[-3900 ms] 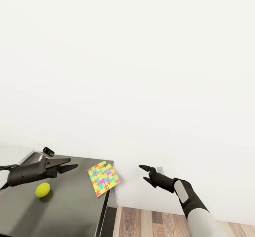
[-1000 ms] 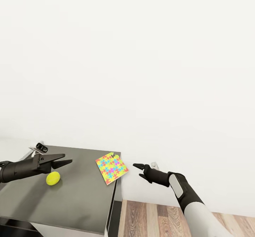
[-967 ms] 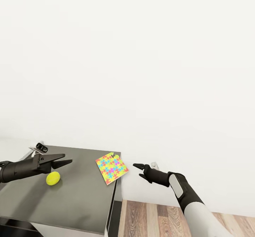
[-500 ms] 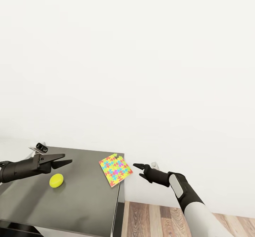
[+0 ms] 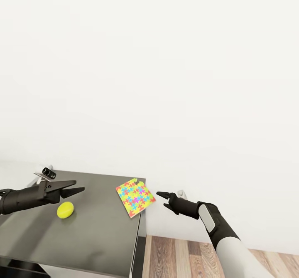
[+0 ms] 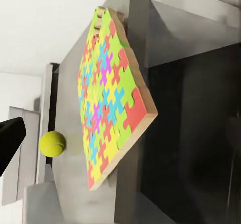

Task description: Put all the toys in the child's room - the three board games (two on the bed and one on the table), the two jigsaw puzzles on the table, and the tennis ball on the table - inside the toy box on the table in the child's room.

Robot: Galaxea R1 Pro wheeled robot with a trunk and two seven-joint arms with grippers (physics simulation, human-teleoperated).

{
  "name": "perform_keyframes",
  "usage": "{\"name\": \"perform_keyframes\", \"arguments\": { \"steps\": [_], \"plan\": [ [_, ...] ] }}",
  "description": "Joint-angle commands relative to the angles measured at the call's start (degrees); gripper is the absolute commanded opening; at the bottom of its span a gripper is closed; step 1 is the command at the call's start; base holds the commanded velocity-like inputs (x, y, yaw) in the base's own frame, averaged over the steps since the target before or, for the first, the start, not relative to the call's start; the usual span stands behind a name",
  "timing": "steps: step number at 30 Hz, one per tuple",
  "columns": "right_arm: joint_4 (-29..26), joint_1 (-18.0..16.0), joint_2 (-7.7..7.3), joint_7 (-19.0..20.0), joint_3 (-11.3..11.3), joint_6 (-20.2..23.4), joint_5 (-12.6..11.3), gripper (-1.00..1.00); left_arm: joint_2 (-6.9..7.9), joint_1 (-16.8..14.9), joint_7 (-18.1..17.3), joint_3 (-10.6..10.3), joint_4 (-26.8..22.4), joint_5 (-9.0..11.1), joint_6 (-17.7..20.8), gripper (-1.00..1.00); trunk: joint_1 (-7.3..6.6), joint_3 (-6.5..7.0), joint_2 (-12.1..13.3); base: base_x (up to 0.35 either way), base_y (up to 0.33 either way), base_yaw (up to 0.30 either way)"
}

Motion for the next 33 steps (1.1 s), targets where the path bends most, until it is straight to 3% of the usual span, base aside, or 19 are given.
{"name": "perform_keyframes", "arguments": {
  "steps": [1,11,33],
  "plan": [
    [0.0,0.0,0.06,0.1,-0.3,0.3,0.1,1.0,0.05,-0.1,-0.2,-0.1,0.0,0.1,0.2,1.0,0.23,-0.24,-0.5,0.0,0.0,0.0],
    [0.0,0.0,0.19,0.1,-0.3,0.1,0.1,1.0,0.05,-0.1,-1.8,-0.1,0.0,0.0,0.2,1.0,2.42,-2.04,-4.5,0.0,0.0,0.0],
    [0.0,0.0,0.39,0.1,-0.3,-0.1,0.3,1.0,0.05,0.0,-2.4,-0.1,0.0,0.0,0.2,1.0,2.42,-2.04,-4.5,0.041,0.032,0.0]
  ]
}}
